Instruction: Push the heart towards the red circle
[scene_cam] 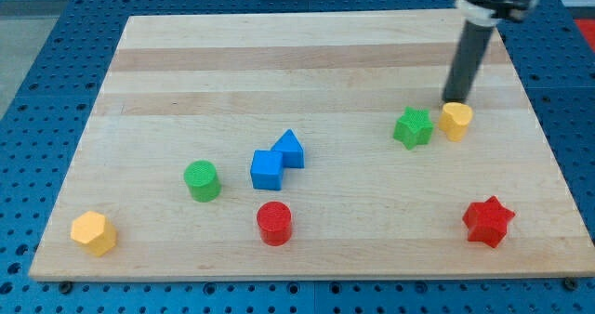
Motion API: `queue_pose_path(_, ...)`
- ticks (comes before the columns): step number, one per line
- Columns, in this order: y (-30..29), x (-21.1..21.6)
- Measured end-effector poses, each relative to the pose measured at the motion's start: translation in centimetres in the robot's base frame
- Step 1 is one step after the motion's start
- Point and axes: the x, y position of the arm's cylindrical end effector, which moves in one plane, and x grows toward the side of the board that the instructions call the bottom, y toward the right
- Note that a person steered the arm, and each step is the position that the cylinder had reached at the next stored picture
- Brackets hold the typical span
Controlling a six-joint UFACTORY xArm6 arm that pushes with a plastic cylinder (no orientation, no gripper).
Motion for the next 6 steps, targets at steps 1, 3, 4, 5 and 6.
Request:
queue_pose_path(1, 1.3, 0.6)
queue_pose_path(3, -0.1, 2.0)
queue_pose_path(4, -0.2, 2.0)
queue_pose_path(5, -2.2, 2.8)
queue_pose_path(6, -4.6, 4.5)
